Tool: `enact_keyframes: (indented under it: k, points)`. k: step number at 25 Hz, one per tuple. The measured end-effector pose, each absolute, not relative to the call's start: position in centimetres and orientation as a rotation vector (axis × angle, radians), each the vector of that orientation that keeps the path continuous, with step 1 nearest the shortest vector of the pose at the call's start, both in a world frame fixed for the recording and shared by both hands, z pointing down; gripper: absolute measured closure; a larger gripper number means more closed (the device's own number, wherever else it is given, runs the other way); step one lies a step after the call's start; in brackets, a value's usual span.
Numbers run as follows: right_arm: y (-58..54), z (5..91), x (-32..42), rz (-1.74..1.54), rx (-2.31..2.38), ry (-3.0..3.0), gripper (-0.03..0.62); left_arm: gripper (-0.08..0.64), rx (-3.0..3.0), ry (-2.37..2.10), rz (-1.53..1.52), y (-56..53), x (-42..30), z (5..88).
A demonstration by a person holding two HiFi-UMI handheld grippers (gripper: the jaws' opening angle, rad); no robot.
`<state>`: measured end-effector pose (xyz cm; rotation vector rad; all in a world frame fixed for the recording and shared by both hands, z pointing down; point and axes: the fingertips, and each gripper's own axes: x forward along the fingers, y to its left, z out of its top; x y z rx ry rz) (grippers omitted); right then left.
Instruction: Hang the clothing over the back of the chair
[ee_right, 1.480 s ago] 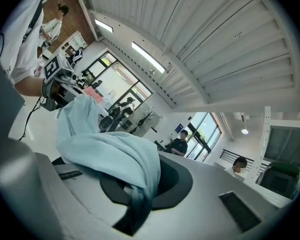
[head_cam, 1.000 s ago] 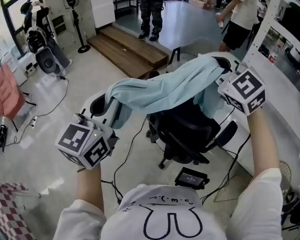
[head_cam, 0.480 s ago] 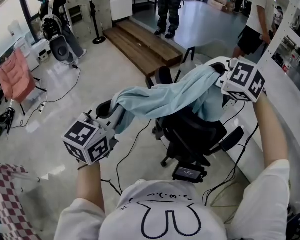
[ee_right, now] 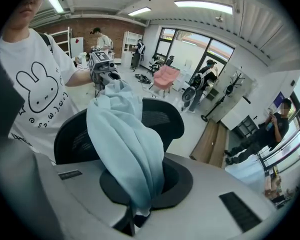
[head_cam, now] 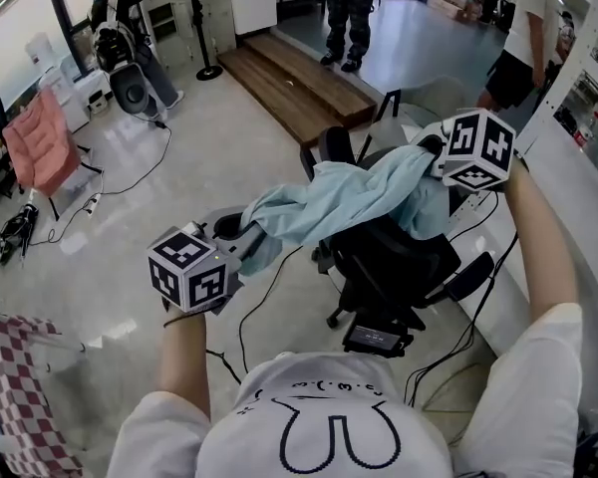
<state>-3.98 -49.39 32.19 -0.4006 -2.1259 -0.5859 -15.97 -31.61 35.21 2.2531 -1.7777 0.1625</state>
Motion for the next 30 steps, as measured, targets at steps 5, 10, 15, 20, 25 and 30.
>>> enact_keyframes:
  k: [5,10,15,20,25,30]
  points:
    - [-49.7,35.0,-3.7,-0.523,-0.434,-2.057,0.569,0.531,2.234,-1.652,0.365,-32.3,-14.5,39.2]
    - [-50.1,38.1,-3.3,-0.492,-0.436,-2.015,0.565,0.529,2.229,-1.573,0.465,-33.3,-13.0,42.1]
    - [-50.1,40.0,-3.1,-0.461,-0.447,-2.014,0.551,0.526,2.233,-1.526,0.534,-34.1,-11.8,44.0]
    - [-49.5,41.4,-2.5,-0.397,-0.481,-1.990,0.503,0.517,2.224,-1.499,0.572,-34.7,-11.3,44.9]
    - [-49.4,42.0,-2.4,-0.380,-0.475,-1.978,0.431,0.410,2.192,-1.459,0.626,-34.8,-11.4,45.7]
    - [-49.6,42.2,-2.1,-0.405,-0.453,-1.959,0.372,0.264,2.190,-1.444,0.598,-35.2,-11.2,45.4]
